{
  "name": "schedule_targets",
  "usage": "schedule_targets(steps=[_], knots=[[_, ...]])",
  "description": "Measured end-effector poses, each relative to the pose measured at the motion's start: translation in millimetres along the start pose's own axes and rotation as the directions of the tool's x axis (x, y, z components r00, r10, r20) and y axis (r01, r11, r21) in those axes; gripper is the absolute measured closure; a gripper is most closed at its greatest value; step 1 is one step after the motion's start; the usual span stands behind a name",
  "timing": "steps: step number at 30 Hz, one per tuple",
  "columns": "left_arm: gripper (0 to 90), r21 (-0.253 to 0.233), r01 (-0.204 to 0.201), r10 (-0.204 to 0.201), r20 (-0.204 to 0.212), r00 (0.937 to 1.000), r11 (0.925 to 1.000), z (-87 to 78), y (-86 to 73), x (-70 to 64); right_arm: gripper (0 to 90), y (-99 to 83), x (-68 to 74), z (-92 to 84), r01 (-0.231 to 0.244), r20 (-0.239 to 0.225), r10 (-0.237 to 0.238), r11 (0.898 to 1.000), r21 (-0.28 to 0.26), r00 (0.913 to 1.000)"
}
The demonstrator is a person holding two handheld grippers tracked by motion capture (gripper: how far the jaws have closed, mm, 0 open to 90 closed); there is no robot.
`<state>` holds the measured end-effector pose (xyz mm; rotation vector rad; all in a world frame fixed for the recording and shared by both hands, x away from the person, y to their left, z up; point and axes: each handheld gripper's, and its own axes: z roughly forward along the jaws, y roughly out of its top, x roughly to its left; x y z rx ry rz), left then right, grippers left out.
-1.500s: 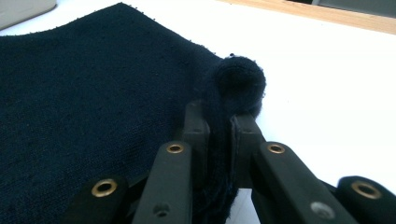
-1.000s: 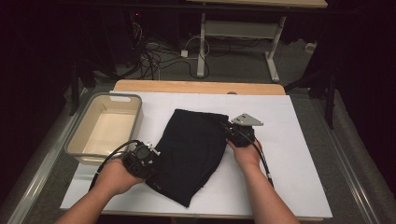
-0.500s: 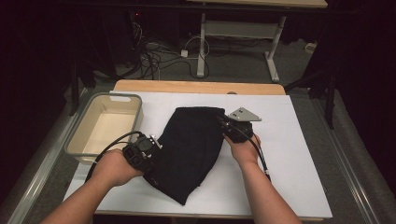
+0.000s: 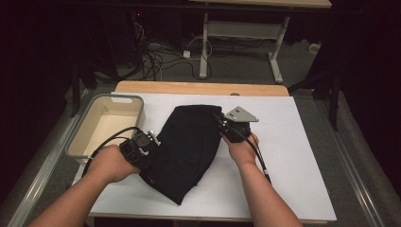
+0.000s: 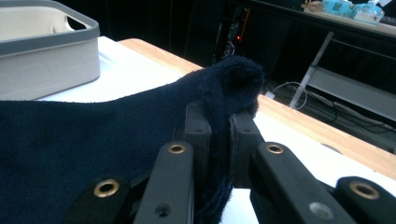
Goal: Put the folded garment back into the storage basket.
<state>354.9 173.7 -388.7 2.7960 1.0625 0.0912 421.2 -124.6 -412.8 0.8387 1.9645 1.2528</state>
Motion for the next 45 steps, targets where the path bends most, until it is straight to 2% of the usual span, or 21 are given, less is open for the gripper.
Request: schedule_targets(steps=[3,10,21,31,36,38,45], knots=[[67.5,0.01,0.0,0.001,-0.004,1.0,0.9999,0.1,-0.7,2.5,82.2,0.4,3.6,2.8,0.012,-0.001,-0.012,1.0,-0.001,0.9999],[67.5,0.025,0.008,-0.007,-0.003,1.0,0.9997,1.3,-0.5,7.0,82.1,-2.7,6.5,9.2,-0.01,-0.009,0.01,1.0,0.008,0.9999],[67.4,0.046,0.002,-0.002,0.001,1.0,0.9989,2.0,2.2,11.6,82.1,-2.7,6.9,9.6,-0.017,-0.011,0.017,1.0,0.014,0.9998],[67.3,0.055,0.003,-0.002,-0.006,1.0,0.9985,-1.7,4.1,13.6,82.0,6.2,9.6,4.3,-0.002,-0.006,0.002,1.0,-0.001,1.0],[67.4,0.065,-0.008,0.009,-0.009,0.9999,0.9978,-5.8,7.3,12.3,82.0,10.7,8.4,-1.1,0.006,0.006,-0.006,1.0,-0.01,1.0],[67.3,0.079,-0.025,0.026,-0.011,0.9996,0.9966,-8.3,9.5,12.3,82.0,12.1,8.0,-2.7,0.008,0.007,-0.008,1.0,-0.011,0.9999],[67.3,0.088,-0.034,0.035,-0.008,0.9994,0.9955,-15.4,14.3,13.0,82.0,14.6,6.9,-6.3,0.004,0.011,-0.003,1.0,-0.016,0.9999]])
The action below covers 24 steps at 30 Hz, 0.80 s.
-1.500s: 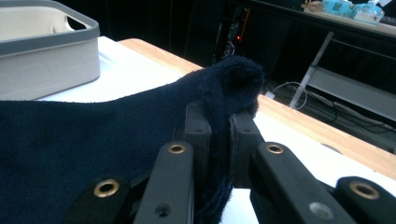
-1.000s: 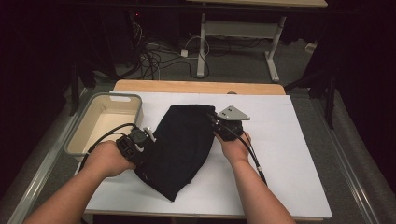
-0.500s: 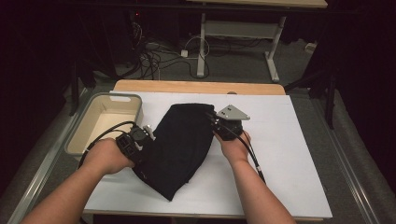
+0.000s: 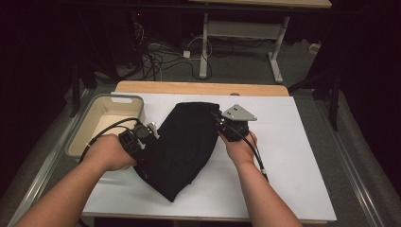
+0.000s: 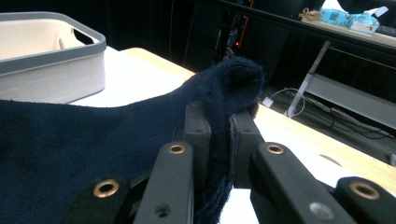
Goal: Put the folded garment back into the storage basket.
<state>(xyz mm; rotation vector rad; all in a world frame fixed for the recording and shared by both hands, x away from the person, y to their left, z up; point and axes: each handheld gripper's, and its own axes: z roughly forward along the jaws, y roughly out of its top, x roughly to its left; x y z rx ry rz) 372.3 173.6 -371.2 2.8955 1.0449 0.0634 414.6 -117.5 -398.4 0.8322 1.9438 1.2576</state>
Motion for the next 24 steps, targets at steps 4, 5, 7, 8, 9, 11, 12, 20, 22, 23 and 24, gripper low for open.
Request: schedule_targets(steps=[4,5,7,8,9,11,12,20,22,23,24], knots=[[67.3,0.019,0.004,-0.004,-0.001,1.0,0.9998,-1.9,0.2,0.9,82.0,2.3,-0.1,-0.6,0.002,0.0,-0.002,1.0,-0.005,1.0],[67.4,0.025,-0.004,0.004,-0.002,1.0,0.9997,-3.1,0.4,2.0,82.0,3.3,0.2,-0.8,0.003,0.0,-0.003,1.0,-0.007,1.0],[67.4,0.032,-0.004,0.004,-0.001,1.0,0.9995,-4.9,0.9,3.1,82.0,5.8,0.7,-1.0,0.003,-0.002,-0.003,1.0,-0.012,1.0],[67.4,0.037,-0.001,0.001,-0.003,1.0,0.9993,-5.9,1.3,3.3,82.0,7.2,1.0,-1.1,0.005,-0.002,-0.005,1.0,-0.015,1.0],[67.4,0.039,-0.002,0.002,-0.004,1.0,0.9992,-7.0,1.6,3.9,82.0,8.7,1.3,-1.3,0.005,-0.002,-0.005,1.0,-0.018,1.0],[67.4,0.041,-0.004,0.005,-0.007,1.0,0.9991,-9.7,2.4,5.1,82.0,11.8,1.8,-2.4,0.009,-0.002,-0.009,1.0,-0.023,1.0],[67.4,0.047,-0.006,0.006,-0.008,0.9999,0.9989,-11.6,2.9,5.6,82.0,13.4,2.3,-2.8,0.011,-0.002,-0.011,1.0,-0.026,0.9999],[67.4,0.049,-0.004,0.005,-0.005,1.0,0.9988,-27.4,3.9,8.7,81.9,27.2,1.1,-5.5,0.017,-0.005,-0.017,0.999,-0.038,0.9998],[67.4,0.049,0.003,-0.002,-0.011,0.9999,0.9988,-32.2,2.7,10.2,82.0,31.3,1.3,-6.1,0.015,-0.004,-0.015,0.999,-0.046,0.9999],[67.4,0.045,0.01,-0.009,-0.016,0.9998,0.9989,-33.4,2.1,10.6,82.0,34.0,1.7,-6.7,0.018,-0.005,-0.018,0.998,-0.052,0.9998],[67.4,0.05,0.008,-0.007,-0.02,0.9998,0.9987,-35.7,1.5,11.6,81.9,35.6,2.1,-7.0,0.019,-0.006,-0.019,0.998,-0.054,0.9998]])
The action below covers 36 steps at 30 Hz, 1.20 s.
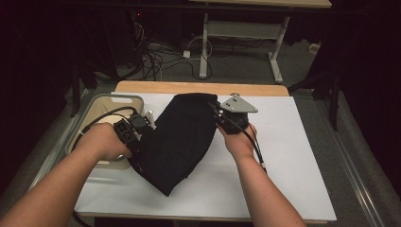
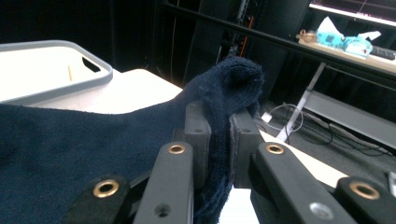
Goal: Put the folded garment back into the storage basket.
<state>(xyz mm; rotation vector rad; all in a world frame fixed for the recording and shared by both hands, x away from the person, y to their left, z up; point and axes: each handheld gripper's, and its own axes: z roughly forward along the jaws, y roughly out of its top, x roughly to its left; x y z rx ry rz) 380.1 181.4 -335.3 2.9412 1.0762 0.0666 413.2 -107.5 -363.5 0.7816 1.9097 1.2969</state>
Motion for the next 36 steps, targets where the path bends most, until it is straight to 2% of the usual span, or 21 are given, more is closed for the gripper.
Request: schedule_targets(steps=[7,13,19,36], knots=[[67.4,0.009,0.006,-0.006,0.003,1.0,0.9999,-14.4,-7.0,3.8,81.9,16.0,5.5,0.6,0.013,-0.006,-0.013,1.0,-0.024,0.9999],[67.4,0.022,0.015,-0.015,-0.017,0.9997,0.9996,-23.4,-14.2,7.3,81.9,29.0,11.4,2.9,0.03,-0.011,-0.03,0.999,-0.038,0.9995],[67.4,0.008,0.03,-0.029,-0.032,0.999,0.9995,-30.7,-25.8,13.0,81.9,36.8,16.5,7.2,0.031,-0.015,-0.032,0.998,-0.051,0.9994],[67.3,0.005,0.099,-0.098,-0.049,0.9939,0.9951,-31.1,-66.0,33.0,81.8,56.8,43.5,32.5,0.053,-0.061,-0.058,0.996,-0.076,0.9965]])
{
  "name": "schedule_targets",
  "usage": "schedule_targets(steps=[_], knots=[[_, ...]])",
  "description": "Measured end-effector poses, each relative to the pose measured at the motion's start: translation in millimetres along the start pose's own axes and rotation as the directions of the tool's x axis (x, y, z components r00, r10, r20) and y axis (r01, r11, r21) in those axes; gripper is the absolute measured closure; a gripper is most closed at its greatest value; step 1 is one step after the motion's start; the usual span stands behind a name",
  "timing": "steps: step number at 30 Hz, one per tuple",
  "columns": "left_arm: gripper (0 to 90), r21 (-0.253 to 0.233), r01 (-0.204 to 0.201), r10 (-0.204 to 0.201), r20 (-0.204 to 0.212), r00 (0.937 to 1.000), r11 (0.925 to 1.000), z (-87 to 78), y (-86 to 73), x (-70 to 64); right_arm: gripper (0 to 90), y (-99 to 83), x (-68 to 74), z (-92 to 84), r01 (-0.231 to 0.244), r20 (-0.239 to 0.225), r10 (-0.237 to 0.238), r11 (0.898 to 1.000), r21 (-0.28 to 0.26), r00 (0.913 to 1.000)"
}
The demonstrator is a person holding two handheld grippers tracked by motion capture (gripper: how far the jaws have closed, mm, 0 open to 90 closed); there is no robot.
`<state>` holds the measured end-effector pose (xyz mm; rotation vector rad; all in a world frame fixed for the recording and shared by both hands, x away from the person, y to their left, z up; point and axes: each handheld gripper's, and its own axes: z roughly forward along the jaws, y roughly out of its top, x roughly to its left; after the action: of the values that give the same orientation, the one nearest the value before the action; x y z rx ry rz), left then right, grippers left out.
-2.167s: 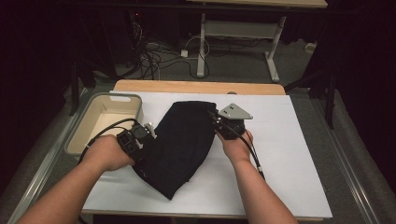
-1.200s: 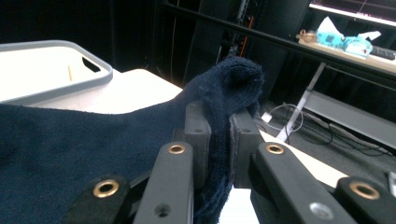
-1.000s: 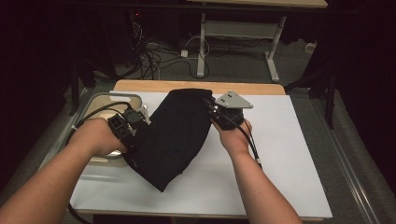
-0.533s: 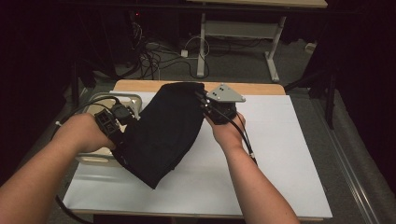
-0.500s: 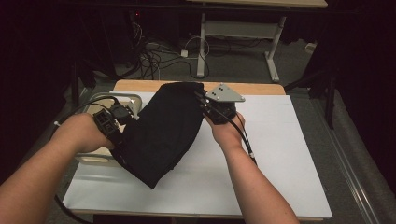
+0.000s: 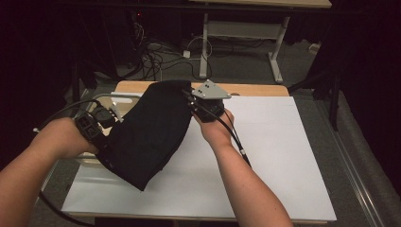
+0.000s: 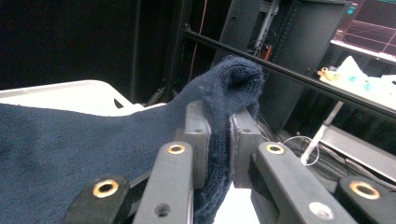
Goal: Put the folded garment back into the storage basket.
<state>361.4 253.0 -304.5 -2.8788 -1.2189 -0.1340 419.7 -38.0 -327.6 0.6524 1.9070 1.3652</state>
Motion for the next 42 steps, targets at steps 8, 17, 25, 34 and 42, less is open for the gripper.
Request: schedule_targets(steps=[8,17,25,34,42], knots=[[67.3,0.002,0.034,-0.034,-0.003,0.9994,0.9994,8.8,-13.1,13.2,81.8,3.0,12.6,21.1,0.004,-0.021,-0.004,1.0,0.002,0.9998],[67.2,0.004,0.07,-0.07,-0.008,0.9975,0.9975,12.5,-24.8,29.7,81.7,8.1,22.2,43.1,0.011,-0.04,-0.011,1.0,0.007,0.9991],[67.2,0.011,0.095,-0.094,-0.024,0.9952,0.9954,15.8,-33.4,38.0,81.8,12.0,31.2,63.2,0.009,-0.053,-0.008,1.0,0.012,0.9985],[67.3,0.004,0.138,-0.138,-0.018,0.9902,0.9904,19.7,-44.0,54.9,81.8,19.4,38.6,86.2,0.019,-0.068,-0.018,1.0,0.012,0.9975],[67.3,-0.007,0.173,-0.173,-0.054,0.9834,0.9849,19.3,-57.4,66.9,81.8,28.7,49.5,113.0,0.027,-0.087,-0.026,0.999,0.017,0.9959]])
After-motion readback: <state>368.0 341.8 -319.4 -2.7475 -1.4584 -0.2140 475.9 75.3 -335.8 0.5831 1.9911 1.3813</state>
